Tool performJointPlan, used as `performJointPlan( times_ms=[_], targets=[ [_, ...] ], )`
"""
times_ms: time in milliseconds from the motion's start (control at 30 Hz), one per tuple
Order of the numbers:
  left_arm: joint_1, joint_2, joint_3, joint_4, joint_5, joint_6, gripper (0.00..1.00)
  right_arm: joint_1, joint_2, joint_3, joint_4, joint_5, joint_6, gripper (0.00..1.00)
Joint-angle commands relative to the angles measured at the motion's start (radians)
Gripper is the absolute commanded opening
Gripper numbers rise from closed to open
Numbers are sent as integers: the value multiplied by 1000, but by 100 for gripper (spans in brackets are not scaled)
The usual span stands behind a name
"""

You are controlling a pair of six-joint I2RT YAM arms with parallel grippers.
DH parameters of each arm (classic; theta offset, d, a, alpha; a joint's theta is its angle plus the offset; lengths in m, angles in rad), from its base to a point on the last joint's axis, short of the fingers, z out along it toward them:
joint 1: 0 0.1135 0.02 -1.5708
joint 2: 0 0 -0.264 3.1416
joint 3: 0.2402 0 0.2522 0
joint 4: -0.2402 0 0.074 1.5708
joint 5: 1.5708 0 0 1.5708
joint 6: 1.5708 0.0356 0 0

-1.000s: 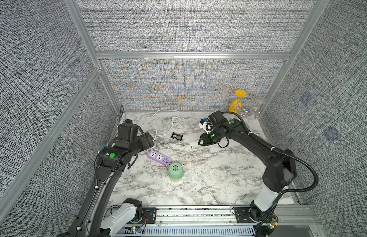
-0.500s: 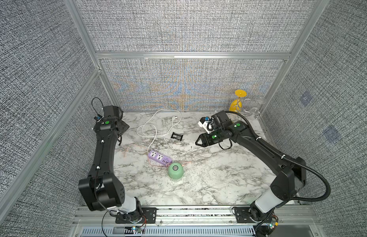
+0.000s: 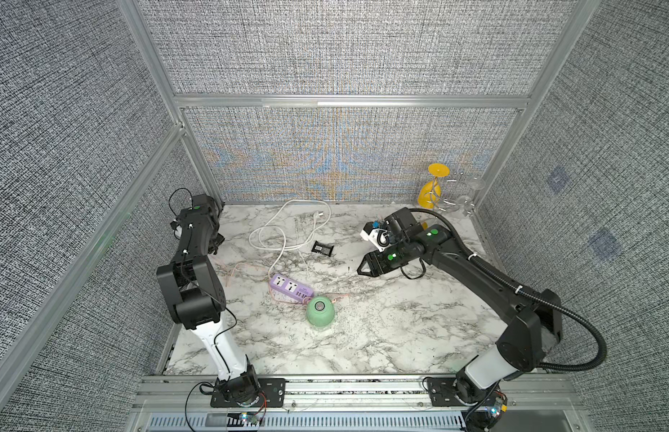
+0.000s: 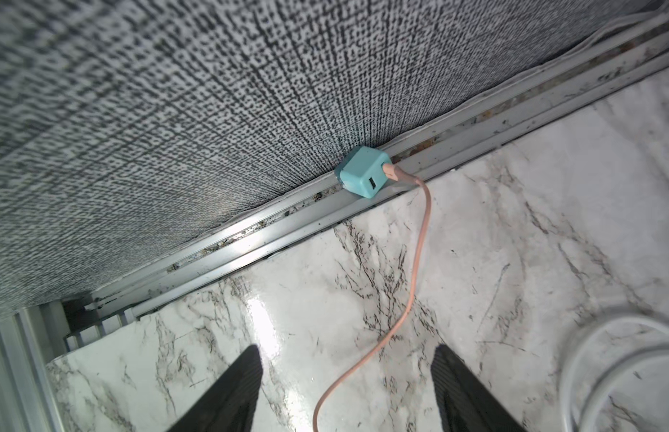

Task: Charge the cordless meat grinders
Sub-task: Pick up the plug from the center of the board.

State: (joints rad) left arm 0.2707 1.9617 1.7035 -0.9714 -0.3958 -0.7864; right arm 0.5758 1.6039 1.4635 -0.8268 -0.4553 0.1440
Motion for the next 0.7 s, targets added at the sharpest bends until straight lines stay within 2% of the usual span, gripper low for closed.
performJointPlan(
  times_ms=[0, 67, 500, 667],
  targets=[
    [22, 57, 11, 23, 42, 44, 67, 5, 15, 26, -33, 5, 4, 62],
    [30, 98, 24, 40, 69, 58, 60, 9, 25, 39, -40, 18, 12, 62],
    [35, 317, 168, 97, 128, 136, 54, 39, 49, 55, -50, 65, 68, 61],
    [44, 369, 185, 123, 151, 152, 46, 49, 74, 83, -58, 67, 76, 61]
  ],
)
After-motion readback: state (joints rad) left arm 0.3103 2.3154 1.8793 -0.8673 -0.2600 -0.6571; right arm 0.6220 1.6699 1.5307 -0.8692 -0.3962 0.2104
